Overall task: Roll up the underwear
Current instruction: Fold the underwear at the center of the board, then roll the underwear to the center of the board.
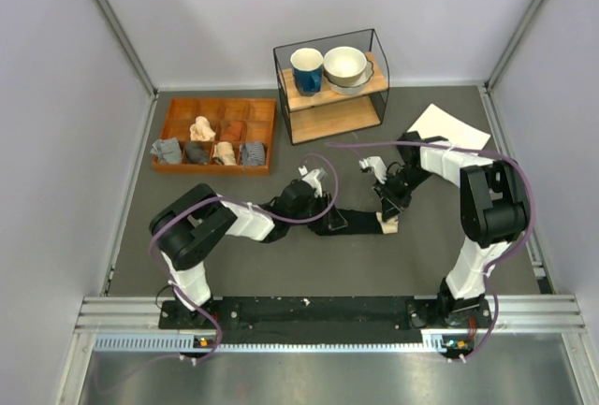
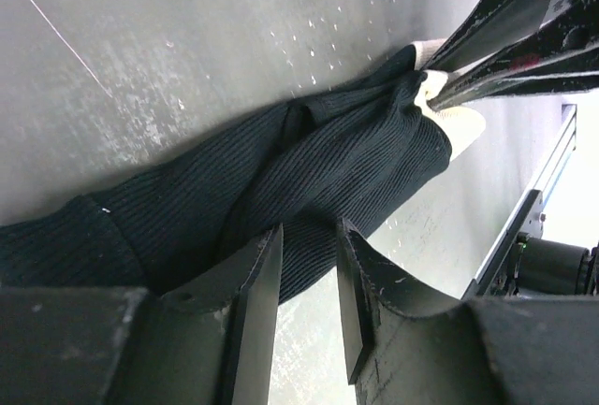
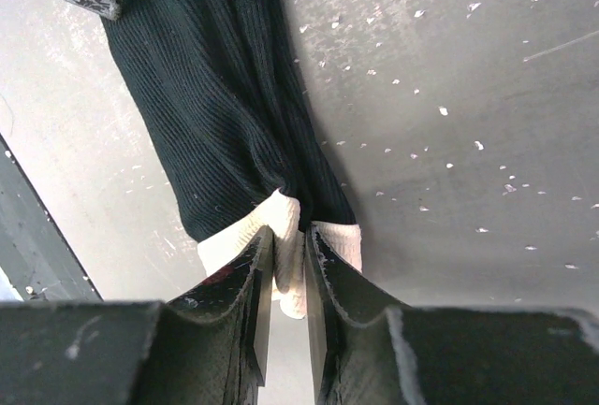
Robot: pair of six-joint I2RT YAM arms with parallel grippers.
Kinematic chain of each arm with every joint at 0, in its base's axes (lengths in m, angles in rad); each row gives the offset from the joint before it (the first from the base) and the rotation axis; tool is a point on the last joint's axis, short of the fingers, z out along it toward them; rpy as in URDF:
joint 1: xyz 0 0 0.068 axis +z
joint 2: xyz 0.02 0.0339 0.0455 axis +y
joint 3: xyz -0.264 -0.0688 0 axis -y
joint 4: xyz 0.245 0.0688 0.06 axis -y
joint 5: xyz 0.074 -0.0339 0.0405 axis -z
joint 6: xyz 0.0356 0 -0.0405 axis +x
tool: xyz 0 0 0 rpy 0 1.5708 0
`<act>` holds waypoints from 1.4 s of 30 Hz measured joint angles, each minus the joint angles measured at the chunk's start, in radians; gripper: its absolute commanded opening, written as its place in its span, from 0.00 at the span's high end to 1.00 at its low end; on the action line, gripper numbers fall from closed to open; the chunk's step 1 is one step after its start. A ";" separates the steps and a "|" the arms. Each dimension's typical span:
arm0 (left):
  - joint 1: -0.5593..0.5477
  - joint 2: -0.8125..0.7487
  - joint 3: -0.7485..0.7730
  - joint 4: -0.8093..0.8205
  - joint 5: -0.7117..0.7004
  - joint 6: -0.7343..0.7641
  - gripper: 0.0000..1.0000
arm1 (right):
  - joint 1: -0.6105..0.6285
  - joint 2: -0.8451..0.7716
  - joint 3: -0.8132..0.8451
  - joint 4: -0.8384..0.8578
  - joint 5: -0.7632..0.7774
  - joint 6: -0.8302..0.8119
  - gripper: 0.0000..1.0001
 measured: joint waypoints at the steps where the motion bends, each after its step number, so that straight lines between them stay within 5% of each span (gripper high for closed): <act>1: 0.003 0.003 0.001 0.005 0.000 -0.001 0.65 | 0.000 0.000 0.000 0.000 0.000 0.000 0.78; 14: 0.075 0.045 0.052 -0.002 0.017 0.020 0.64 | 0.000 -0.048 -0.014 0.015 0.016 -0.010 0.65; 40: 0.173 0.195 0.436 -0.401 0.164 0.323 0.63 | 0.000 -0.219 0.051 -0.081 0.005 -0.117 0.50; 42: 0.176 0.199 0.447 -0.418 0.178 0.340 0.63 | 0.000 -0.244 0.051 -0.110 -0.032 -0.210 0.37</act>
